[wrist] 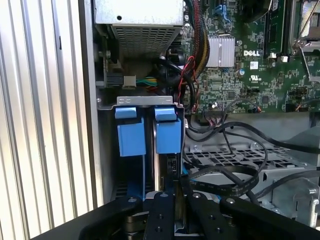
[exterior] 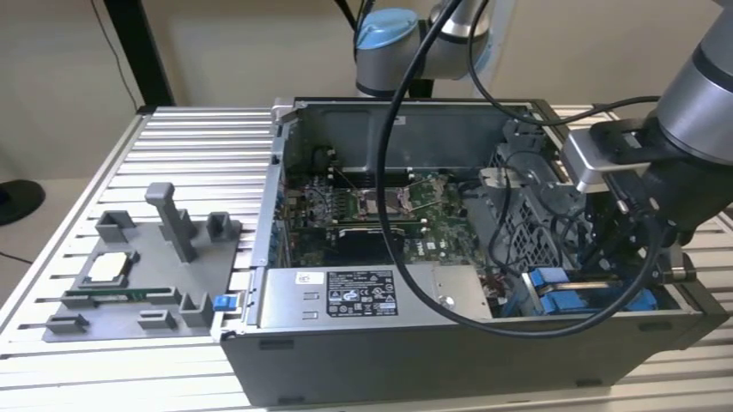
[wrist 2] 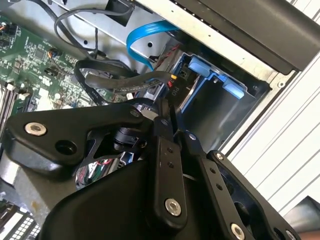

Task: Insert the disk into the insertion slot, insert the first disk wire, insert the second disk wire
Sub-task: 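Insert the second disk wire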

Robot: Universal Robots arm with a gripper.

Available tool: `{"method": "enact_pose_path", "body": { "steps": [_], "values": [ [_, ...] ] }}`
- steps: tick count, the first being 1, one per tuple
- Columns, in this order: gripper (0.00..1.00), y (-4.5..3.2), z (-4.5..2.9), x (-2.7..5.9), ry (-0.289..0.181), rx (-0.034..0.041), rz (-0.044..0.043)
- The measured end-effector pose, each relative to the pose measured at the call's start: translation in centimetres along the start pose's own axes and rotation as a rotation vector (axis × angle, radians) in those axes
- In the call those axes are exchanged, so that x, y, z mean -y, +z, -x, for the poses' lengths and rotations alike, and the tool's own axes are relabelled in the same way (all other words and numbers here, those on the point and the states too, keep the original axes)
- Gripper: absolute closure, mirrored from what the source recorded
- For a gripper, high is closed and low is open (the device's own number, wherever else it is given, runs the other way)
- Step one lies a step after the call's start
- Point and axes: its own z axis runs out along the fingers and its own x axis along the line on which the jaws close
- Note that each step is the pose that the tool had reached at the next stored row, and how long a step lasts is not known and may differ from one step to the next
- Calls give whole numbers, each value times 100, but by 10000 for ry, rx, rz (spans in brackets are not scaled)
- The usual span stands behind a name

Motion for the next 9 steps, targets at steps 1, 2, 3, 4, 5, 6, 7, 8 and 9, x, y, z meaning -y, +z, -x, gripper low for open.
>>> {"method": "enact_pose_path", "body": {
  "steps": [1, 2, 3, 4, 5, 6, 7, 8, 9],
  "values": [
    [100, 2, 0, 0, 0, 0, 0],
    [100, 7, 0, 0, 0, 1, 0],
    [100, 12, -1, -1, 1, 2, 0],
    [100, 17, -2, -1, 1, 1, 0],
    [100, 24, -3, -2, 2, -1, 0],
    [100, 29, -4, -2, 1, -3, 0],
    [100, 36, -5, -3, 1, -3, -1],
    [100, 42, -6, -3, 1, -4, 0],
    [100, 47, -6, -4, 2, -2, -1]
  ]
}}
